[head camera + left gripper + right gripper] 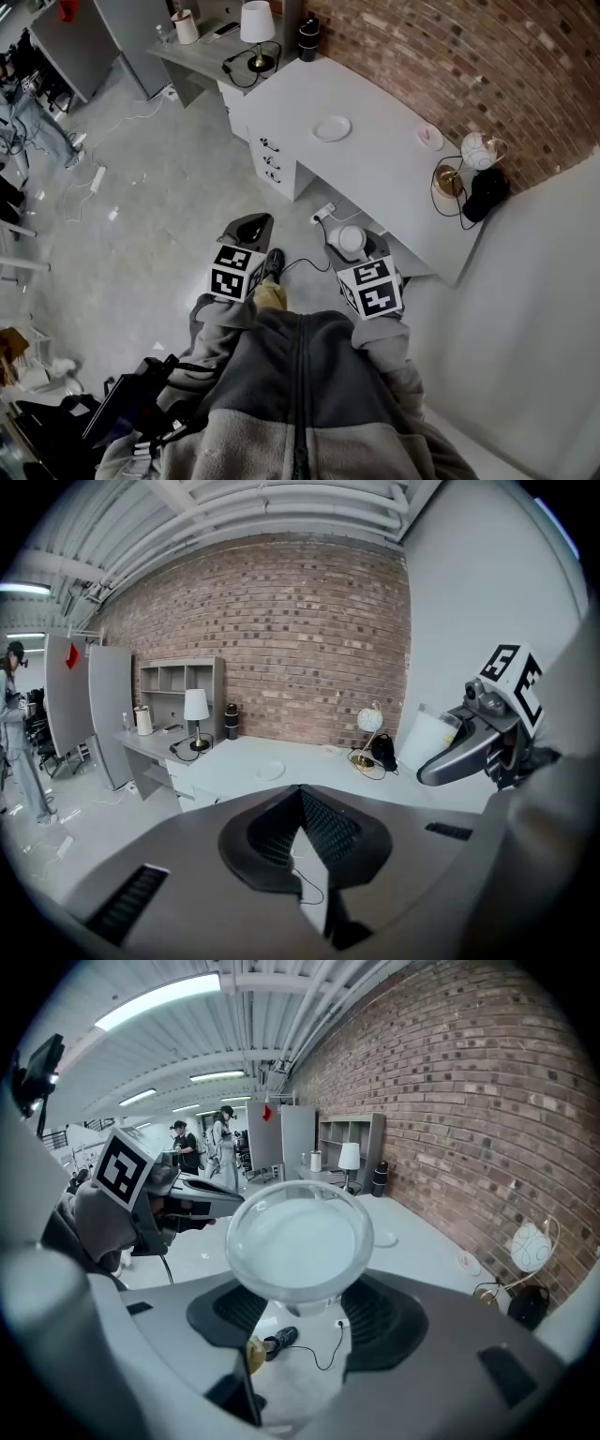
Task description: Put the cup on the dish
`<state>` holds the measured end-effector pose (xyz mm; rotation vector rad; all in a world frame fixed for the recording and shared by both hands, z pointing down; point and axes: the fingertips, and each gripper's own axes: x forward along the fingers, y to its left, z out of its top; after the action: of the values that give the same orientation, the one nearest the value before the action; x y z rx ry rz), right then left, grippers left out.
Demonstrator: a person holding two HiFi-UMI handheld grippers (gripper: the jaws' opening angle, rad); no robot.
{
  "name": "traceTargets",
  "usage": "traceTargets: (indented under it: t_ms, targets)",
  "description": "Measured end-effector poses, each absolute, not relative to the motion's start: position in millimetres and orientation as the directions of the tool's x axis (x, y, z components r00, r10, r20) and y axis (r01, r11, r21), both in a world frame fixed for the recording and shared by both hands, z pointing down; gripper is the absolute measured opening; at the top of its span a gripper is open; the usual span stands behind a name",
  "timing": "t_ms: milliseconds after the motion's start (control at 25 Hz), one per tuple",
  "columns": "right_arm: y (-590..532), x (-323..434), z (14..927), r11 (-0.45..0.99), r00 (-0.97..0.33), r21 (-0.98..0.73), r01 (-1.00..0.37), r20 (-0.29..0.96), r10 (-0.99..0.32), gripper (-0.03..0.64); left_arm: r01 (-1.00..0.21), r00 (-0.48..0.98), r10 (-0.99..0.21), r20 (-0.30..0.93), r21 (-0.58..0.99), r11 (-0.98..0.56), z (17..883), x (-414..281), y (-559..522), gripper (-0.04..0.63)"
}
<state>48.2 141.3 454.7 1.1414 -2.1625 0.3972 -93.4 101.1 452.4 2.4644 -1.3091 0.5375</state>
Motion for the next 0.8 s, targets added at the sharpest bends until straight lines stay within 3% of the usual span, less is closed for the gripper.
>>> traceTargets:
  t_ms: [800]
  targets:
    - [5.6,45.4,452.0,0.483,-0.343,0.005,-0.876,0.697,-0.63,0.251,-0.768,0.592,-0.637,0.494,0.104,-0.632,453.3,-88.4,-52.2,0.006]
